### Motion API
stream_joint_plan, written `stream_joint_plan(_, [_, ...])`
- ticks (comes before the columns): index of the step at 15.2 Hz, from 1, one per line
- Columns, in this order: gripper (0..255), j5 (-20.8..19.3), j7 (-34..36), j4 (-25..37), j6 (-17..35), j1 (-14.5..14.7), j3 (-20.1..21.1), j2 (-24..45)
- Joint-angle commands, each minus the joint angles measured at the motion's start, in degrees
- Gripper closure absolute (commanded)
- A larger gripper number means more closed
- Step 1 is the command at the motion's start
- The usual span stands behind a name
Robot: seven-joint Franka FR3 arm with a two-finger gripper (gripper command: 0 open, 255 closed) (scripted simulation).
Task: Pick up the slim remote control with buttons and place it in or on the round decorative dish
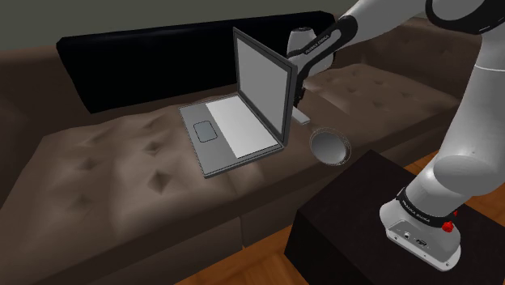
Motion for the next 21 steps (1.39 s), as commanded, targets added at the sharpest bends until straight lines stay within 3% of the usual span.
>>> stream_joint_plan(1, [255, -0.02, 0.0, 0.33, -1.36, 0.03, 0.0, -1.03])
stream_joint_plan(11, [255, -0.07, -0.12, 2.65, -8.16, 0.08, -0.02, -5.51])
stream_joint_plan(21, [255, -1.41, 0.75, -23.34, -3.59, 0.05, -0.12, -26.92])
